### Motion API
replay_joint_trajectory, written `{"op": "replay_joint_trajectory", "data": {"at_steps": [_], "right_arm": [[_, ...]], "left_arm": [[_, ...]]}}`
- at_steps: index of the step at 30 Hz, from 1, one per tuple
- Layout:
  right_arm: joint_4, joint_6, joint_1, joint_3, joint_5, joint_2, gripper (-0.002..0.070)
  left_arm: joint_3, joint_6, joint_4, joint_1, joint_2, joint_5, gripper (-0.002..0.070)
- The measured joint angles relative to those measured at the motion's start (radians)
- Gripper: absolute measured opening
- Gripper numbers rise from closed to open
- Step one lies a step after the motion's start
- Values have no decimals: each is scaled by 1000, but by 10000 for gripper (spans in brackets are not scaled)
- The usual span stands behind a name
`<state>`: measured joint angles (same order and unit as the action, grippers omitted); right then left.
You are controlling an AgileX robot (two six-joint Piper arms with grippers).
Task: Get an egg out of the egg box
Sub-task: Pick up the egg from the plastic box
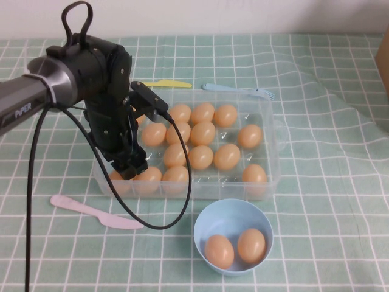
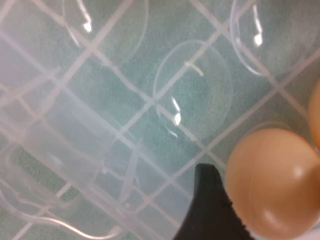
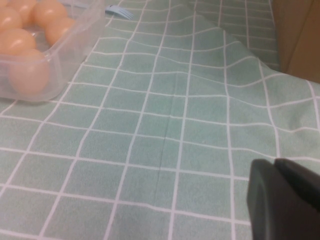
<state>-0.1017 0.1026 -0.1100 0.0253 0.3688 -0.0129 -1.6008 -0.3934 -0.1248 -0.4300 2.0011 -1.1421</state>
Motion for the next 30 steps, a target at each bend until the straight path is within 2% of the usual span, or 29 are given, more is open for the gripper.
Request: {"op": "replay_joint_trajectory", "data": {"at_steps": [17,30], "right_arm": [[-1,0,0,0,0,0,-17],[-4,0,0,0,0,0,-17]], "left_arm": [[0,4,48,22,1,-12,408],[0,4,69,27,15,-25,440]]}}
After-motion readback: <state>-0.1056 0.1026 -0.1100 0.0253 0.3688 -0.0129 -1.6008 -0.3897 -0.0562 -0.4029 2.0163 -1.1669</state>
